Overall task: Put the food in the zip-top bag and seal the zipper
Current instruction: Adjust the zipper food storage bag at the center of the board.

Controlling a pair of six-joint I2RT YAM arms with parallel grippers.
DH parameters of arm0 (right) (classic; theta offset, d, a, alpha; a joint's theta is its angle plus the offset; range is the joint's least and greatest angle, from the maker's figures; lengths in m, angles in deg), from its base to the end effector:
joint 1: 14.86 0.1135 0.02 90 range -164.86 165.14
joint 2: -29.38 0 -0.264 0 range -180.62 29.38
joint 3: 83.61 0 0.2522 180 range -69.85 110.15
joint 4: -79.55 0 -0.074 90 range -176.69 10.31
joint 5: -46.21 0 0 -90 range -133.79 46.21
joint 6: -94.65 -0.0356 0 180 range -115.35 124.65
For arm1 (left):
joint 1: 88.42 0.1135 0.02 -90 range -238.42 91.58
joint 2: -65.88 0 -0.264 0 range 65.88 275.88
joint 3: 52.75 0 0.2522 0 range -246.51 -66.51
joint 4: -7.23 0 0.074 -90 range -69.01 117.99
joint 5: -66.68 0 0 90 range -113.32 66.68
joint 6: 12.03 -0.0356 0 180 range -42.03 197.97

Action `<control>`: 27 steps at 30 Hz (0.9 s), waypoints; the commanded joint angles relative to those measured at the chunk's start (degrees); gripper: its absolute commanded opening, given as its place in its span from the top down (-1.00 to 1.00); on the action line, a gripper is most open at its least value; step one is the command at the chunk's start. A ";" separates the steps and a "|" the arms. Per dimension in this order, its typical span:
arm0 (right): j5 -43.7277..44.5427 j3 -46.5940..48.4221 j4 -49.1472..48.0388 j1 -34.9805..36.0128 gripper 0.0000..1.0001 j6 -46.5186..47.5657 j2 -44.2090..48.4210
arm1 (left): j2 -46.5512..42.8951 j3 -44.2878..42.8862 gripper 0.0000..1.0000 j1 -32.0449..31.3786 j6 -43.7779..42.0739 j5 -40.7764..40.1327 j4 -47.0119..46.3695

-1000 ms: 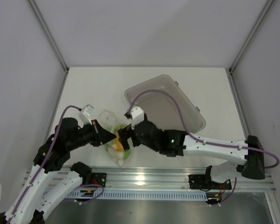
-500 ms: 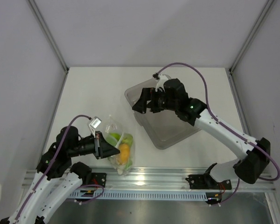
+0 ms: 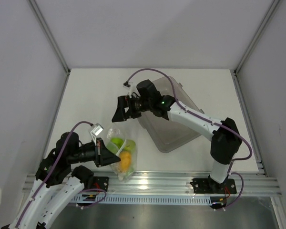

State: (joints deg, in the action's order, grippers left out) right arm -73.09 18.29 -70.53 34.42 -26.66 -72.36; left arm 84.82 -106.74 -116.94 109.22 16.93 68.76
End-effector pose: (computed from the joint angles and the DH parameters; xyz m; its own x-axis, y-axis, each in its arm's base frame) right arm 0.2589 0.3275 0.3205 -0.7642 -0.1931 -0.6155 -0.6332 0.4065 0.6587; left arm 0.0482 -0.0524 0.2989 -0.7876 -0.0226 -0.6158 0.5427 0.4477 -0.7106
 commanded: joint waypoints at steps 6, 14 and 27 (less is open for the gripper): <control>-0.77 7.74 -0.26 4.33 -0.82 0.90 -5.05 | -0.74 -1.26 0.96 -0.40 -2.24 -0.87 0.22; 5.21 8.28 1.15 5.74 -0.62 -0.42 -7.86 | -0.57 -0.99 0.96 -0.40 -2.42 -0.88 0.04; 16.72 17.77 12.31 7.06 0.56 -0.95 -11.83 | -0.83 -1.08 0.97 -0.40 -2.77 -2.02 1.27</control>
State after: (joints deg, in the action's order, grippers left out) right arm -62.07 32.63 -62.49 40.60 -27.97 -84.42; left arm 84.45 -106.74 -116.94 107.84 15.77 70.10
